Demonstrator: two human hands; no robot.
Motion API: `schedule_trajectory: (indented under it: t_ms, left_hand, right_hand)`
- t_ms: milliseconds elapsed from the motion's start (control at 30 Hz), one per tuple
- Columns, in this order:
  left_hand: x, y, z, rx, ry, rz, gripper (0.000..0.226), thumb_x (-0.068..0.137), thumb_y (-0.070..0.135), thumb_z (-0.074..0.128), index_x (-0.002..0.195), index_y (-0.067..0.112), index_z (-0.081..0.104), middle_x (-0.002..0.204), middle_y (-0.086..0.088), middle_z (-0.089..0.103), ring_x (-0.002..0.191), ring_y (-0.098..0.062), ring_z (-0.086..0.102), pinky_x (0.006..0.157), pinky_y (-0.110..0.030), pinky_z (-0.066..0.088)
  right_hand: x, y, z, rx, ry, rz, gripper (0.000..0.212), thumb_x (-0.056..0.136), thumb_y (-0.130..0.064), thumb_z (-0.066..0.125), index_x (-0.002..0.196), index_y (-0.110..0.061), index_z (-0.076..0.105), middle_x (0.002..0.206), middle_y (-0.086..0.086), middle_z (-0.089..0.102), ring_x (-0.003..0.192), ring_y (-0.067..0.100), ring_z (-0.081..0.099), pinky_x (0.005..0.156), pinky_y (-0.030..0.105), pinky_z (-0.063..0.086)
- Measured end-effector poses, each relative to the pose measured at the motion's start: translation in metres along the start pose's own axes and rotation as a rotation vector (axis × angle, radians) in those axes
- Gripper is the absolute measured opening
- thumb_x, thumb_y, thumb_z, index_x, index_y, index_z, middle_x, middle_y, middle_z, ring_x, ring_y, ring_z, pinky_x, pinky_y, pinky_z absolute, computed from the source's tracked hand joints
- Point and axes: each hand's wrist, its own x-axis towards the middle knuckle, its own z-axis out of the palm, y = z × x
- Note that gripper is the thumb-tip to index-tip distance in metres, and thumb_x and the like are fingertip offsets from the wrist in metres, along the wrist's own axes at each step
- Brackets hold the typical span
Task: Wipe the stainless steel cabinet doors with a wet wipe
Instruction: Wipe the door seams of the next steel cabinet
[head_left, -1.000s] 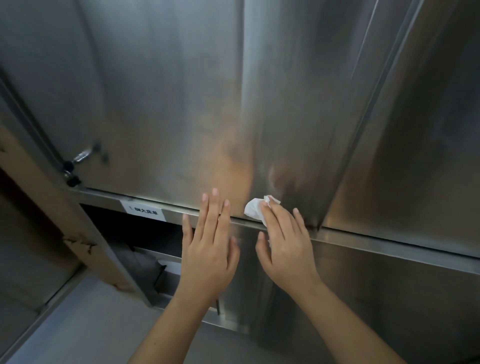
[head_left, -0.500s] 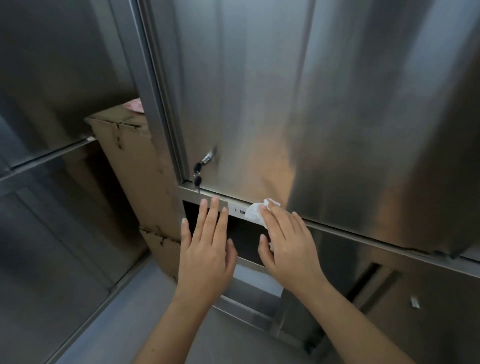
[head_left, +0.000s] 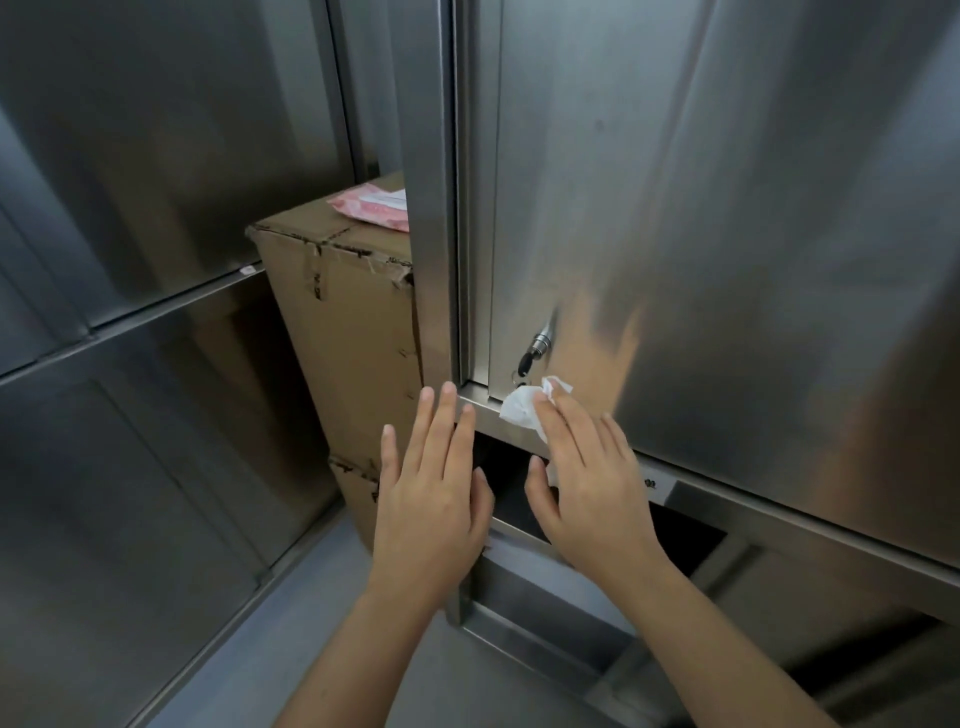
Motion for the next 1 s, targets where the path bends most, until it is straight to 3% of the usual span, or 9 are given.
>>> schedule_trajectory:
  t_ms: [333,567,700,1000]
  left_hand:
    - [0.102,-0.029,0.003,-0.01,0.131,0.15,0.05,0.086,0.017,0.039,0.132,-0.001,0.047,0.144,-0.018,0.037,0.136,-0.033,0.029,0.107,-0.055,0.015]
    - [0.151,-0.033,0.0,-0.105,0.288,0.21,0.048,0.089,0.016,0.04,0.135,0.001,0.043,0.146,-0.017,0.034,0.139,-0.027,0.023,0.112,-0.052,0.015]
    - [0.164,-0.033,0.0,-0.18,0.333,0.257,0.047,0.089,0.015,0.04,0.134,0.001,0.043,0.145,-0.019,0.035,0.139,-0.027,0.022,0.112,-0.054,0.016]
    - [0.205,-0.064,-0.018,-0.333,0.457,0.429,0.047,0.089,0.013,0.041,0.134,0.0,0.043,0.145,-0.019,0.034,0.139,-0.031,0.021,0.113,-0.052,0.011]
  right_hand:
    - [0.084,0.017,0.022,0.024,0.229,-0.017,0.046,0.085,-0.015,0.046,0.126,0.004,0.053,0.131,0.019,0.053,0.12,0.028,0.053,0.097,0.04,0.041]
    - [0.112,0.017,0.025,0.024,0.316,-0.074,0.046,0.087,-0.013,0.047,0.129,0.004,0.048,0.135,0.02,0.048,0.124,0.028,0.049,0.1,0.043,0.042]
    - [0.124,0.014,0.021,-0.013,0.356,-0.08,0.046,0.086,-0.012,0.05,0.128,0.006,0.048,0.134,0.022,0.048,0.122,0.03,0.052,0.093,0.046,0.047]
    - [0.16,-0.012,0.008,-0.185,0.474,-0.056,0.047,0.087,-0.015,0.045,0.129,0.006,0.045,0.136,0.022,0.045,0.125,0.03,0.048,0.093,0.046,0.046]
